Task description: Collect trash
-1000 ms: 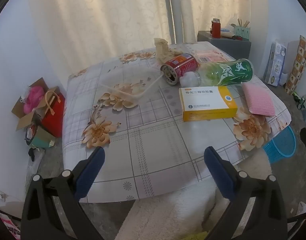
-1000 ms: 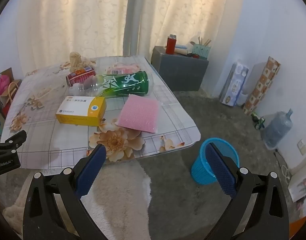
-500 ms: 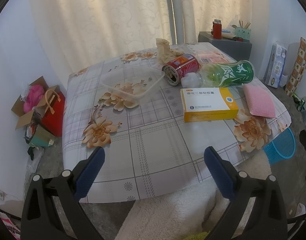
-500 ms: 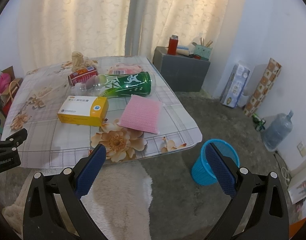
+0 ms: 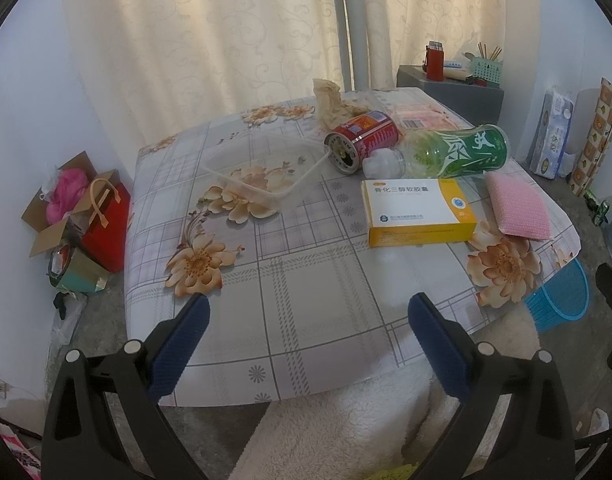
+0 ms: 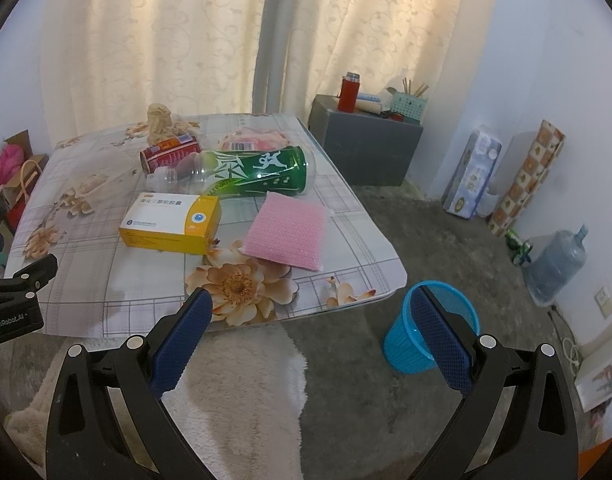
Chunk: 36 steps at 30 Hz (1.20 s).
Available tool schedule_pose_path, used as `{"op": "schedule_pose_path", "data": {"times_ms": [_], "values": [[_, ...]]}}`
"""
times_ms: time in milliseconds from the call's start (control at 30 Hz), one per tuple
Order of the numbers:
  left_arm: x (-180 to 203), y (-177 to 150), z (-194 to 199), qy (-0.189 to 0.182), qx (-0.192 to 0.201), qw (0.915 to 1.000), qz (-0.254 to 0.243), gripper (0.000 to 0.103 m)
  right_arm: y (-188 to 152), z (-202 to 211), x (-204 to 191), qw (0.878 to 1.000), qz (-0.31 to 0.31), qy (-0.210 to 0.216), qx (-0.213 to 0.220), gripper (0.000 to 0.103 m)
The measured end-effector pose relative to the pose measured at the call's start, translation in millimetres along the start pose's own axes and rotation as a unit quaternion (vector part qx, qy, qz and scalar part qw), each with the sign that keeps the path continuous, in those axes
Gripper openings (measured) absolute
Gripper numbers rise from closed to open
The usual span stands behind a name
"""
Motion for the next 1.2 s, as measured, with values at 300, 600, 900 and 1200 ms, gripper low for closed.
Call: {"op": "schedule_pose_path", "data": {"times_ms": [300,600,900,1200], "values": [[-0.6,0.4,0.3,0.0,0.0,1.0,0.001,0.097,0.8,1.1,-1.7,1.0,0.001,0.0,0.001,0.095],[-1.2,4.4,2.9,-0.002,0.003,1.0,0.003,0.097,0.7,1.2,-1.9,1.0,0.0,-0.001,0.0,0.095],[0.4,6.5,4.9,-0.003,0.005,1.0,0.006,0.097,0.4,1.3,-1.6,1.0,0.0,0.0,0.0,0.095],[-0.1,6.8,6.6,-0.004,0.008,0.9999,0.007,0.097,0.6,1.3,-1.6,1.0,0.0,-0.001,0.0,0.095]]}}
Point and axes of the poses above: each gripper's, at about its wrist camera, not at the fingertips, and z roughly against the way its jaws point, x to its right, y to its top, the point moved 3 cm from there along -z, roughly the way its jaws point, and after that the axes turned 5 degrees about -y, right-handed, at the moved point
